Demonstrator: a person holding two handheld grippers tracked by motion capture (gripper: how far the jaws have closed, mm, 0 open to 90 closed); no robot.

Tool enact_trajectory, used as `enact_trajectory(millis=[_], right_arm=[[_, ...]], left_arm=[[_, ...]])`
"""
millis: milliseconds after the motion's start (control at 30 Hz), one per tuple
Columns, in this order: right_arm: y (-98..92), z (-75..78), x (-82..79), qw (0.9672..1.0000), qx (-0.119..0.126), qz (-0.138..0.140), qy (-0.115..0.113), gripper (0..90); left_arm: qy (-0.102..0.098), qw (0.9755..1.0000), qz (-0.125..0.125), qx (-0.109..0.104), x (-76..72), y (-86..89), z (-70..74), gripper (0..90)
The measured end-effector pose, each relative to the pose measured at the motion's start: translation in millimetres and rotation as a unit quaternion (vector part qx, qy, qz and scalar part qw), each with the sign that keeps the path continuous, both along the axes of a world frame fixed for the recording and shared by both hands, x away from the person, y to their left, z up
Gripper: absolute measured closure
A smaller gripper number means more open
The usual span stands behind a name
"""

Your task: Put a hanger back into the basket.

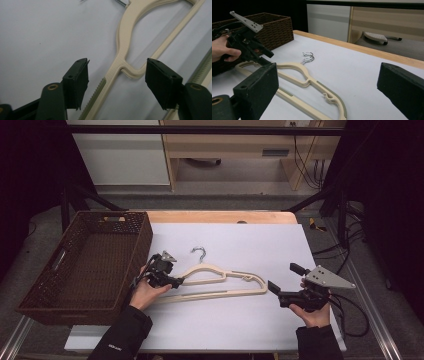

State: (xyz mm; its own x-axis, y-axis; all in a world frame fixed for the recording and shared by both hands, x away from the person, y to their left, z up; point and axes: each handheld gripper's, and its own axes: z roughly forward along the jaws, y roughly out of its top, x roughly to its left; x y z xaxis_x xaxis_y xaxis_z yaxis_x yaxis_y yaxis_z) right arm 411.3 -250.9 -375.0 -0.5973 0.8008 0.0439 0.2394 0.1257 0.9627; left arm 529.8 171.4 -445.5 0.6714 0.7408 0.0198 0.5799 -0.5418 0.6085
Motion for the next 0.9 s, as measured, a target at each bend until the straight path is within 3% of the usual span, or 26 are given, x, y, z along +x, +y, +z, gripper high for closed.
enact_trajectory(millis=[100,267,467,767,900], right_arm=[[0.7,-0.5,0.3,1.0,-0.001,0.002,0.0,4.0],[2.5,-1.9,1.5,1.0,-0.004,0.004,0.0,4.0],[3.2,-2.4,1.4,1.0,-0.008,0.004,0.003,4.1],[3.4,-2.4,1.3,1.0,-0.008,0.005,0.001,4.4],[4.0,-2.8,1.5,0.9999,-0.008,0.007,0.002,4.3]], left_arm=[[0.01,0.9999,0.005,0.01,2.7,0.3,-7.6,39.3],[0.005,0.9999,0.014,0.006,4.1,2.5,-7.8,41.7],[0.018,0.9998,0.011,0.007,4.0,2.7,-10.7,42.1],[0.042,0.9986,0.008,0.03,2.3,2.5,-10.9,43.7],[0.034,0.9976,0.015,0.059,-0.2,0.1,-10.3,55.1]])
